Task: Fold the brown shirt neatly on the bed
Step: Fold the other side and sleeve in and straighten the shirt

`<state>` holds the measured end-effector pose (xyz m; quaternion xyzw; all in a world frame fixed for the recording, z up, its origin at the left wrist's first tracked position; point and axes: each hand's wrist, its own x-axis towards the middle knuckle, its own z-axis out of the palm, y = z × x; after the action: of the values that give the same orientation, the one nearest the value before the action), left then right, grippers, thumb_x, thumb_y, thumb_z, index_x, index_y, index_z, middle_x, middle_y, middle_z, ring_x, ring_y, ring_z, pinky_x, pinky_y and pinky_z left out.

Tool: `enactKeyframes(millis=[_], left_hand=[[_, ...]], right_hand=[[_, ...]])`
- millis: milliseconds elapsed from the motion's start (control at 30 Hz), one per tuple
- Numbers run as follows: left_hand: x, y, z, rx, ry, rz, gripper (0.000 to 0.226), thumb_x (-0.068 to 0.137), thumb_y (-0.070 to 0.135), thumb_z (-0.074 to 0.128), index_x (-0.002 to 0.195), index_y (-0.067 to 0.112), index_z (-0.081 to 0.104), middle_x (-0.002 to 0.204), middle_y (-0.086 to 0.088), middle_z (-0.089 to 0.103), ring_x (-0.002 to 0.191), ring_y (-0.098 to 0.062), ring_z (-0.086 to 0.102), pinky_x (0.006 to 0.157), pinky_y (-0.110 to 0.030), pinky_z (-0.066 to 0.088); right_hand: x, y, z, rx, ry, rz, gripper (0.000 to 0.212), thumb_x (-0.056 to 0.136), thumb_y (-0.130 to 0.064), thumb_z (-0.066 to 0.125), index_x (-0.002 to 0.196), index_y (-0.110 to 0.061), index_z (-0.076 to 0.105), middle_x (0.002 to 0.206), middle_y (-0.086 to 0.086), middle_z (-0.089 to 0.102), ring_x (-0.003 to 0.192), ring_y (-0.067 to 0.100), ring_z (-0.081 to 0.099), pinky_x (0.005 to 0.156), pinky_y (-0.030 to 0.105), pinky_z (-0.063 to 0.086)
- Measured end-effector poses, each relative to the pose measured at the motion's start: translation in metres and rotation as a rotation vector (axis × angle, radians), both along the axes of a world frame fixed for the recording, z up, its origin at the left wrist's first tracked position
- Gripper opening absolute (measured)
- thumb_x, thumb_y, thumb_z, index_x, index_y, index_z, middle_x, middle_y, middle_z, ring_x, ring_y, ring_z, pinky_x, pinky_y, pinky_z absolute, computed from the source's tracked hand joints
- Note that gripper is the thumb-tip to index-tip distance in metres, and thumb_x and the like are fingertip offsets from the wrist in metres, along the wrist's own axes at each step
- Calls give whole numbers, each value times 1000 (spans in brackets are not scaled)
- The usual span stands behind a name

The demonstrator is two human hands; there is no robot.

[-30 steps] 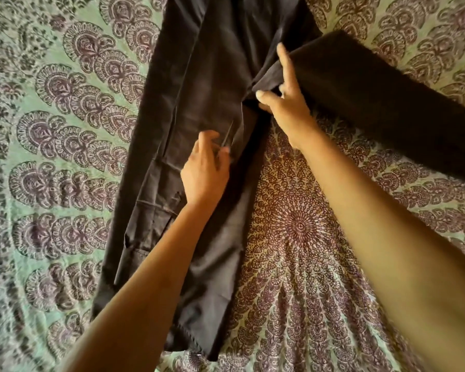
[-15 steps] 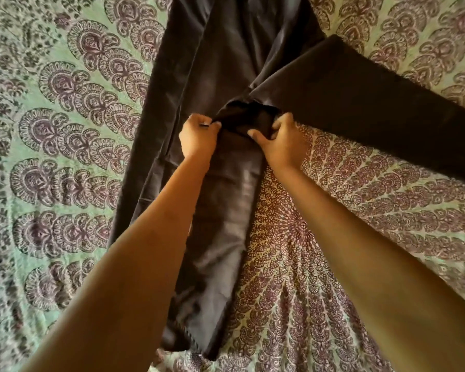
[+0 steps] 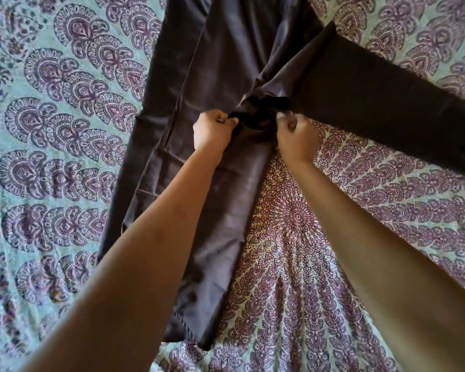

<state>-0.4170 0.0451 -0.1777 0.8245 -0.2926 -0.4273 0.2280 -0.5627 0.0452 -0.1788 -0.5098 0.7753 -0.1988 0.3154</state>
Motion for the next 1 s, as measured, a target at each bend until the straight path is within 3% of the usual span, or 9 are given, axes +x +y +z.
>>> enactKeyframes(millis=[67, 167, 400, 500, 600, 700, 800, 900, 1000], left_hand=[[3, 1, 0, 26, -23, -9, 18, 82, 28, 68, 72, 20, 55, 91, -2, 62, 79, -16, 55, 71, -21, 43], [6, 3, 0, 22, -72, -22, 16, 83, 30, 66, 90, 16, 65, 102, -7, 68, 94, -22, 62, 75, -21, 41], [14, 7, 1, 10, 19, -173, 33, 77, 40, 71, 98, 15, 64, 91, -1, 65, 90, -17, 60, 81, -24, 45], [23, 17, -1, 53, 206, -201, 26, 70, 26, 79, 88, 21, 60, 86, -1, 67, 84, -19, 64, 77, -30, 53], [26, 28, -1, 15, 145, -141, 15, 76, 20, 75, 81, 20, 61, 79, -2, 65, 72, -18, 61, 67, -32, 53], [19, 42, 4, -29, -70, -220, 29, 82, 38, 67, 99, 14, 64, 89, 2, 63, 82, -14, 57, 73, -24, 45], [20, 63, 9, -8, -18, -297, 41, 81, 45, 66, 108, 15, 60, 95, 2, 65, 91, -13, 59, 82, -23, 45], [34, 84, 12, 120, -116, -530, 41, 76, 35, 74, 106, 9, 60, 98, -13, 68, 97, -27, 62, 87, -34, 49], [42, 108, 18, 179, -102, -571, 24, 81, 24, 70, 94, 5, 63, 88, -17, 68, 83, -26, 64, 73, -28, 49]], right_hand=[[0, -7, -3, 122, -117, 59, 27, 80, -39, 67, 65, -18, 57, 81, 12, 65, 76, 27, 61, 63, 29, 41], [-8, -13, -1, 258, -364, 12, 28, 77, -22, 72, 59, -21, 50, 69, 8, 60, 59, 19, 58, 57, 35, 54], [-13, 29, -1, 283, -262, 141, 39, 69, -42, 76, 58, -10, 58, 60, 13, 65, 52, 25, 67, 56, 44, 56], [-14, 45, -8, 358, -317, 191, 34, 72, -27, 77, 78, 4, 65, 78, 18, 69, 57, 22, 65, 54, 36, 58], [-15, 57, -7, 313, -434, 73, 19, 82, -16, 68, 68, -5, 59, 74, 16, 59, 53, 13, 57, 49, 23, 54], [-13, 69, -3, 333, -487, -14, 29, 85, -27, 65, 67, -4, 57, 75, 18, 61, 53, 15, 62, 53, 29, 57], [-9, 94, 0, 457, -412, 136, 34, 76, -30, 73, 68, -1, 57, 72, 17, 66, 54, 21, 65, 51, 30, 56], [-4, 130, 0, 407, -299, 196, 30, 73, -27, 75, 70, 1, 64, 68, 19, 67, 55, 31, 66, 56, 46, 57], [3, 162, -2, 279, -365, -47, 21, 79, -23, 69, 62, -13, 59, 62, 14, 63, 52, 29, 59, 62, 56, 53]])
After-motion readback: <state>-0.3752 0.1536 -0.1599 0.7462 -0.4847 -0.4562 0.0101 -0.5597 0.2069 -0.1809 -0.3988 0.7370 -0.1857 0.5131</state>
